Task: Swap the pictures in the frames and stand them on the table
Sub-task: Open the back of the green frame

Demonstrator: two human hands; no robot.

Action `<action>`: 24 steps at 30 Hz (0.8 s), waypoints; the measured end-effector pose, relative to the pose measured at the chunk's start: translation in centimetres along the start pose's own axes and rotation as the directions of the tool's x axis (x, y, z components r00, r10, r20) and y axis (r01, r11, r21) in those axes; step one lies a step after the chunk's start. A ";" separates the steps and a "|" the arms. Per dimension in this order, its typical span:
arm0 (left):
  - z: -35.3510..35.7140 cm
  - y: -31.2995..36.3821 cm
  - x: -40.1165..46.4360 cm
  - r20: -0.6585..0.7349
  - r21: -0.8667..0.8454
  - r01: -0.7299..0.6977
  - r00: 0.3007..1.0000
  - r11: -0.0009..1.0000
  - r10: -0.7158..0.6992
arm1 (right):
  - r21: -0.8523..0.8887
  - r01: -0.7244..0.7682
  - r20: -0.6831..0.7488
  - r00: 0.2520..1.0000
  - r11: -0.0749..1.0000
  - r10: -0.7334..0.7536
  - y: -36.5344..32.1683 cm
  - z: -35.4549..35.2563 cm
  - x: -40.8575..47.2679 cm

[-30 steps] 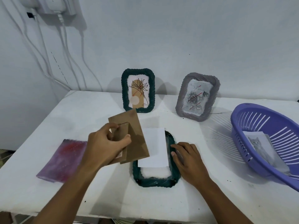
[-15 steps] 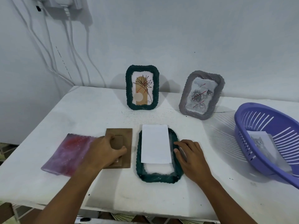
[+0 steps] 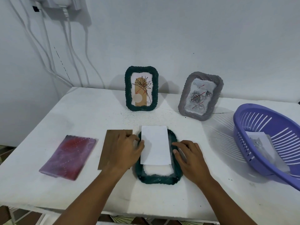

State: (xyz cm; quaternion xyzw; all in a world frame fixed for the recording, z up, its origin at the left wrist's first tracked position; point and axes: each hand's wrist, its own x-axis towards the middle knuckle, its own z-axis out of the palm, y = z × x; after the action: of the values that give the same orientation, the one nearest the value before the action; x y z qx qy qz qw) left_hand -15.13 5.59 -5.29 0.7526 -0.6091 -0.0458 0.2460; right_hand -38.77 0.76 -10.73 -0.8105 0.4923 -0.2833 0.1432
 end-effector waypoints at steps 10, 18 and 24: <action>2.9 1.4 1.4 0.120 -0.065 0.237 0.966 0.969 -0.228 | -0.009 0.018 -0.018 1.000 1.000 -0.018 0.1 0.1 0.0; 3.2 1.9 1.6 0.094 -0.029 0.334 0.939 0.942 -0.330 | -0.017 0.040 -0.020 0.999 0.999 -0.041 0.1 0.1 0.0; 3.3 2.3 1.9 0.102 -0.076 0.406 0.912 0.911 -0.398 | -0.038 0.059 -0.021 0.998 0.998 -0.060 0.2 0.2 0.0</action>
State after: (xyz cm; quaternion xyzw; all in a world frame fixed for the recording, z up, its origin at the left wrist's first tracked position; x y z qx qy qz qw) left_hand -17.89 2.47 -6.76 0.8467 -0.4478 -0.1561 0.2412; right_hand -38.79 0.66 -10.93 -0.8242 0.4746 -0.2870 0.1143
